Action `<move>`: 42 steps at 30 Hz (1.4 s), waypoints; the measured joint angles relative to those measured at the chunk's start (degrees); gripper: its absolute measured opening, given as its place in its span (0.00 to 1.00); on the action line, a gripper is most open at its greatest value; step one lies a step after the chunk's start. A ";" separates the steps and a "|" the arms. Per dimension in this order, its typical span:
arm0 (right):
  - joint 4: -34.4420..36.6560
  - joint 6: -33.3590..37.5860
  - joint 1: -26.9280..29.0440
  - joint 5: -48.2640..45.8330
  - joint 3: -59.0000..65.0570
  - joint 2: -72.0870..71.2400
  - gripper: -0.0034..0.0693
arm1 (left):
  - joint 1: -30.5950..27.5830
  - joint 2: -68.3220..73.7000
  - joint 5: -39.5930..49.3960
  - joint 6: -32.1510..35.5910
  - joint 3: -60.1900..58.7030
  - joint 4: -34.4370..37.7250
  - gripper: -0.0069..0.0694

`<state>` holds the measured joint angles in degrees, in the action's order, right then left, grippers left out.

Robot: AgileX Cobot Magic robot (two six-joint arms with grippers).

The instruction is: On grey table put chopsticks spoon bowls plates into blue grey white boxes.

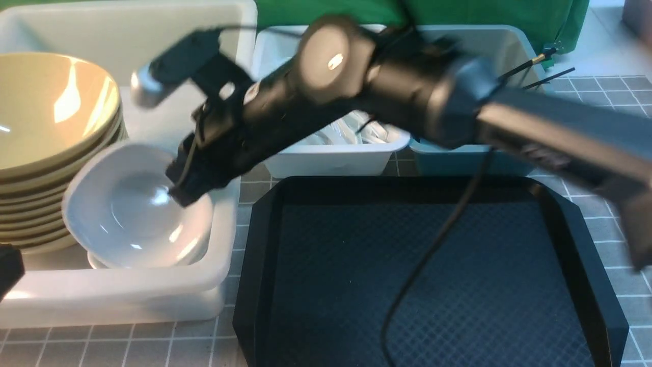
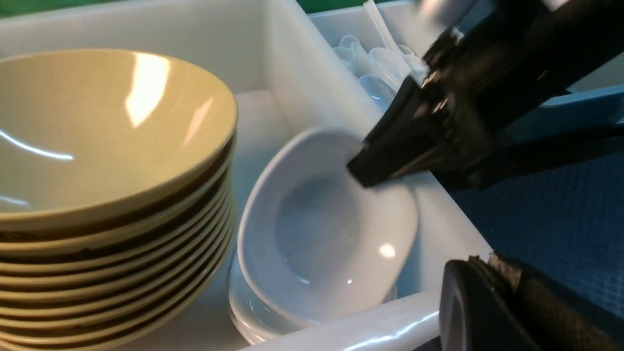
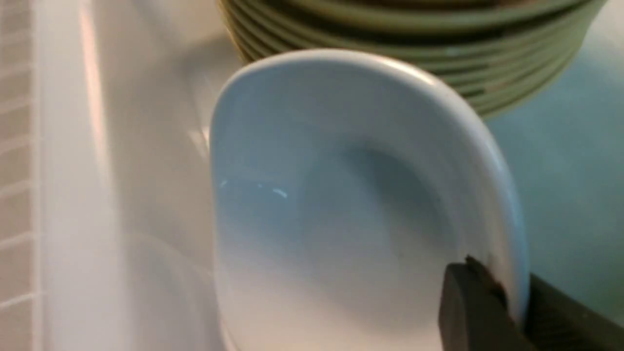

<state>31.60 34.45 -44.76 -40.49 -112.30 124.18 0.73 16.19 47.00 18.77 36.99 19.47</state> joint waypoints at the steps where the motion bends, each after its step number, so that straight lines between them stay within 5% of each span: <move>1: -0.35 -0.26 0.00 0.14 -0.55 1.07 0.16 | 0.00 0.00 0.00 0.00 0.14 -0.25 0.08; 4: -0.51 -0.56 0.00 0.69 -2.43 2.59 0.22 | 0.00 -0.07 0.00 0.00 0.30 -0.60 0.08; 9: -2.34 -1.66 0.15 -1.66 -4.97 2.93 0.52 | 0.00 -0.11 -1.16 0.05 0.30 -3.04 0.08; 13: -8.52 -4.47 0.74 -7.19 -7.99 1.11 0.65 | 0.00 -0.11 -2.59 0.05 0.30 -6.04 0.08; 17: -19.22 -10.92 1.49 -13.22 -12.25 -3.90 0.56 | 0.00 -0.11 -7.44 0.05 0.30 -8.65 0.08; 23: -26.42 -12.37 2.49 -23.76 -13.60 -10.77 0.16 | 0.00 -0.11 -13.74 -0.12 0.30 -10.18 0.08; 32: -45.37 -22.86 5.10 -30.39 3.06 -32.46 0.10 | -0.05 -0.11 -12.18 -1.62 -1.46 -11.32 0.08; 35: -46.41 -25.67 6.47 -25.10 16.39 -43.64 0.10 | -0.05 -0.11 -11.74 -1.62 -2.92 -11.32 0.08; 42: -45.83 -34.45 6.84 6.61 58.22 -72.61 0.10 | -0.05 -0.11 -18.24 -3.43 -7.73 -3.26 0.08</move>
<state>-14.23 0.00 -37.92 -33.88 -54.08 51.57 0.68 16.08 28.77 15.34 29.26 16.22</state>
